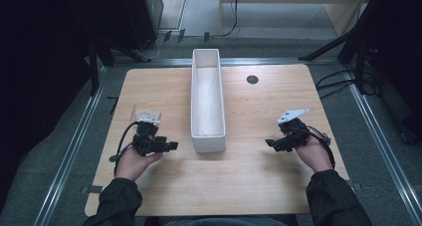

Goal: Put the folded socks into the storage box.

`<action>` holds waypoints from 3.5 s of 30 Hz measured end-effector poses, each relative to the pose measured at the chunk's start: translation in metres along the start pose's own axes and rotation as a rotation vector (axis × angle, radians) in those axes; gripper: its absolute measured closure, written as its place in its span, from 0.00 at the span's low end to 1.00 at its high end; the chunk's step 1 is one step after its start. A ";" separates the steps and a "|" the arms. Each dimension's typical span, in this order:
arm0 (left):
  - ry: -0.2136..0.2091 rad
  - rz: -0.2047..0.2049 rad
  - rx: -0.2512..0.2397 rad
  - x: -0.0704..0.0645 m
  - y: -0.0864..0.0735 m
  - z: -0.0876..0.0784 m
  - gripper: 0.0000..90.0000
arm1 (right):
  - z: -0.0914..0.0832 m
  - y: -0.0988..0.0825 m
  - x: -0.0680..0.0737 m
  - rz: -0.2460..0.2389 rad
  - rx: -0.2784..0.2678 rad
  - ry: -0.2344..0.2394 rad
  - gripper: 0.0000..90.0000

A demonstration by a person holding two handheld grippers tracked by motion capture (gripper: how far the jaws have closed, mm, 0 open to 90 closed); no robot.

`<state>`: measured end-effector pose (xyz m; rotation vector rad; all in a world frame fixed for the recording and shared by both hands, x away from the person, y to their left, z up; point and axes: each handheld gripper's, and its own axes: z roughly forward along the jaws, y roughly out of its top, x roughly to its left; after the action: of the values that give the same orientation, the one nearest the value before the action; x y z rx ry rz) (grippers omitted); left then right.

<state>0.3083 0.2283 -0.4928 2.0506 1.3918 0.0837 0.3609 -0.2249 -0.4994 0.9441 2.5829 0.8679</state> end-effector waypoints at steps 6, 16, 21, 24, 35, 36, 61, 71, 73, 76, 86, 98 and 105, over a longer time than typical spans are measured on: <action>0.047 -0.030 -0.003 0.004 0.008 -0.006 0.43 | 0.000 0.000 0.001 -0.005 0.003 -0.003 0.22; 0.150 -0.093 -0.013 0.012 0.020 -0.005 0.32 | 0.001 -0.002 0.001 -0.013 0.016 0.003 0.22; 0.181 -0.139 -0.031 0.022 0.027 -0.009 0.31 | 0.001 -0.002 0.000 -0.013 0.020 0.005 0.22; 0.214 -0.157 -0.040 0.028 0.031 -0.011 0.31 | 0.001 -0.002 0.001 -0.016 0.023 0.006 0.22; 0.287 -0.272 -0.023 0.062 0.042 -0.011 0.26 | 0.003 -0.003 0.001 -0.026 0.036 0.011 0.22; 0.288 -0.279 -0.021 0.064 0.043 -0.011 0.26 | 0.003 -0.003 0.001 -0.026 0.036 0.011 0.22; 0.370 -0.370 0.232 0.103 0.071 0.025 0.24 | 0.008 -0.004 0.003 -0.040 0.076 0.017 0.22; 0.410 -0.343 0.250 0.105 0.067 0.028 0.38 | 0.008 -0.003 0.003 -0.047 0.079 0.017 0.22; 0.418 -0.343 0.251 0.105 0.067 0.027 0.42 | 0.008 -0.003 0.003 -0.049 0.080 0.016 0.22; 0.414 -0.344 0.253 0.105 0.067 0.026 0.50 | 0.009 -0.003 0.003 -0.051 0.081 0.016 0.22; 0.389 -0.391 0.274 0.108 0.069 0.024 0.72 | 0.009 -0.004 0.003 -0.051 0.082 0.015 0.22; 0.285 -0.468 0.266 0.109 0.074 0.013 0.74 | 0.009 -0.003 0.003 -0.055 0.078 0.015 0.22; 0.285 -0.483 0.287 0.097 0.088 0.002 0.74 | 0.009 -0.003 0.003 -0.057 0.078 0.014 0.22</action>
<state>0.4227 0.2897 -0.4753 1.9131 2.1494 -0.0347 0.3613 -0.2207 -0.5080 0.8829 2.6595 0.7663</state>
